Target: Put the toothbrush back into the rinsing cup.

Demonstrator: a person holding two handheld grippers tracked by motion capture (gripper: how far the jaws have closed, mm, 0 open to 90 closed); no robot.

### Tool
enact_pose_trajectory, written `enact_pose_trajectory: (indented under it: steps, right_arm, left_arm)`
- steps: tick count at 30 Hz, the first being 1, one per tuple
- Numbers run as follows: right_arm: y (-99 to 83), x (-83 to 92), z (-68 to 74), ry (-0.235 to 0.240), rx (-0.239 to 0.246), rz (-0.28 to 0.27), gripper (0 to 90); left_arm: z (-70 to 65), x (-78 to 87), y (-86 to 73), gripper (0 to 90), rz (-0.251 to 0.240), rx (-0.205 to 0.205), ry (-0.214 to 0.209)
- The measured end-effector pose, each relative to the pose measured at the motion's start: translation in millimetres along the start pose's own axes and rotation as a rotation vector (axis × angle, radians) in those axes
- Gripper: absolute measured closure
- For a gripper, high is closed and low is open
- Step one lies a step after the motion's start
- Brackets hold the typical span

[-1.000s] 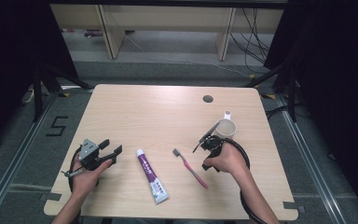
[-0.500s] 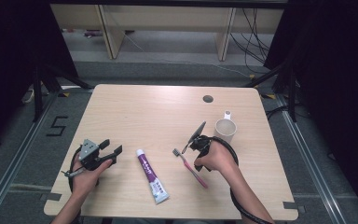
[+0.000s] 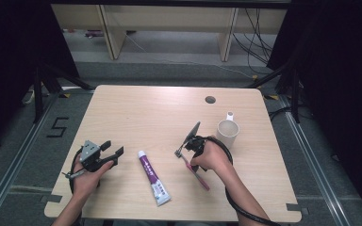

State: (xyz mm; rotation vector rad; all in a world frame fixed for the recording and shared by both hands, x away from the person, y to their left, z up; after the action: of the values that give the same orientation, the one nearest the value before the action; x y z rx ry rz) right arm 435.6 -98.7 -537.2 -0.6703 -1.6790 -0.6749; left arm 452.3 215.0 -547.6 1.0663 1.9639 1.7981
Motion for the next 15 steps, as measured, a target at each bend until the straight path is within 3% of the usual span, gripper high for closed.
enact_pose_trajectory:
  steps: [1,2,4,6,12,13,15]
  right_arm:
    - [0.7,-0.2,1.8,-0.005,-0.022,0.009,66.4]
    - [2.8,-1.2,1.8,-0.006,0.003,0.009,66.9]
    - [4.9,-1.7,4.6,-0.004,-0.014,0.017,67.6]
    - [7.7,-2.5,5.6,-0.001,0.009,0.015,68.1]
    - [12.5,-5.2,10.5,-0.012,-0.002,0.034,69.5]
    - [13.4,-5.2,9.5,-0.032,0.006,0.050,70.2]
    - [16.1,-6.3,9.6,-0.023,0.020,0.030,71.1]
  left_arm:
    - [0.0,0.1,0.0,34.8,0.000,0.000,0.000]
    - [0.0,0.1,0.0,34.8,0.000,0.000,0.000]
    - [0.0,0.0,0.2,34.8,-0.004,0.001,-0.001]
    - [0.0,0.0,0.2,34.8,-0.004,0.001,-0.002]
    - [-0.1,0.4,0.0,34.8,0.000,-0.001,-0.002]
    - [-0.1,0.3,0.0,34.8,-0.001,0.001,-0.002]
    - [-0.2,0.3,0.1,34.7,-0.002,0.003,-0.003]
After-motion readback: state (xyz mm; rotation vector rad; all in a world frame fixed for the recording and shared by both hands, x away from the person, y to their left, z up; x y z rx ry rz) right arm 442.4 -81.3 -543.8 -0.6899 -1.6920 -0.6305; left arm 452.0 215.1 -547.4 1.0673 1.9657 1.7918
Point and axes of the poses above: each handheld gripper's, and its own axes: x roughly backward along the jaws, y roughly out of its top, z roughly to its left, the point moved 8 cm from there along -x, roughly forward along the jaws, and after that the axes turned 15 degrees about -y, right-handed, at the moved point
